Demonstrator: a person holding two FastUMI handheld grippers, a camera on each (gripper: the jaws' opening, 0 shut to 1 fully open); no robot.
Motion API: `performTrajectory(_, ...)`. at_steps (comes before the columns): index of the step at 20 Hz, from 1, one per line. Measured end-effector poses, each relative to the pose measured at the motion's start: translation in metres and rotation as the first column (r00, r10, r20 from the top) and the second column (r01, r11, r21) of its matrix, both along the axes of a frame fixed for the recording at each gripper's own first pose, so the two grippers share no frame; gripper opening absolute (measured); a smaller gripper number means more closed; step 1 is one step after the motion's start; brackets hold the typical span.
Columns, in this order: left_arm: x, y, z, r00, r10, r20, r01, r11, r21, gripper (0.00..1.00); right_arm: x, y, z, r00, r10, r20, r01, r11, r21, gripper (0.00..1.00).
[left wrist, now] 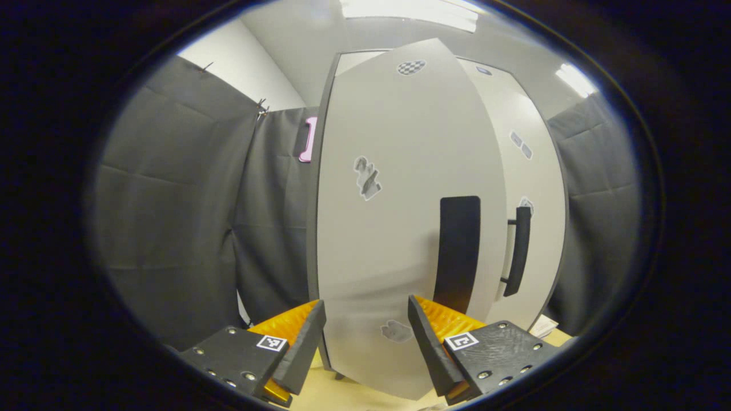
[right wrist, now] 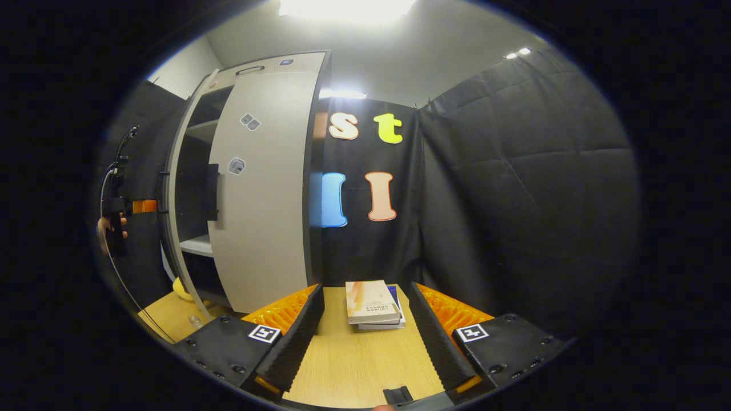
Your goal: Grasp the bottle in the cabinet with the left hand and place it on the coaster, then close the right door with the right hand and the left door with the left hand.
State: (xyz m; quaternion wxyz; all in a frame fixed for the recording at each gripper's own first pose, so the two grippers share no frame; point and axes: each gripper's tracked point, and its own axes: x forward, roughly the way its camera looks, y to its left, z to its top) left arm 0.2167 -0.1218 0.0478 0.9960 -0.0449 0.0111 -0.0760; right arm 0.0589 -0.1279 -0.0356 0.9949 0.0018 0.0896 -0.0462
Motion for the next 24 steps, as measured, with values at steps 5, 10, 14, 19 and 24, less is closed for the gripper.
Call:
performTrajectory(5,-0.02,0.009,0.002,0.999,0.027,0.028,-0.027,0.999,-0.026,0.85,0.007,0.009,0.001,0.999,0.046,0.014,-0.046,0.999,0.001,0.95)
performTrajectory(10,-0.075,0.04,0.002,0.996,0.08,0.044,-0.08,0.997,0.011,0.85,0.017,0.026,0.012,0.991,0.125,0.047,-0.126,0.992,0.016,0.92)
performTrajectory(14,-0.113,0.059,0.001,0.995,0.092,0.034,-0.092,0.996,0.017,0.85,0.015,0.045,0.024,0.984,0.166,0.064,-0.168,0.985,0.026,0.92)
performTrajectory(19,-0.145,0.083,0.004,0.995,0.089,0.049,-0.092,0.994,0.061,0.85,0.005,0.066,0.037,0.98,0.184,0.071,-0.185,0.983,0.017,0.96)
performTrajectory(24,-0.177,0.105,0.001,0.994,0.093,0.061,-0.096,0.993,0.064,0.86,-0.012,0.086,0.046,0.978,0.188,0.091,-0.191,0.981,0.018,0.96)
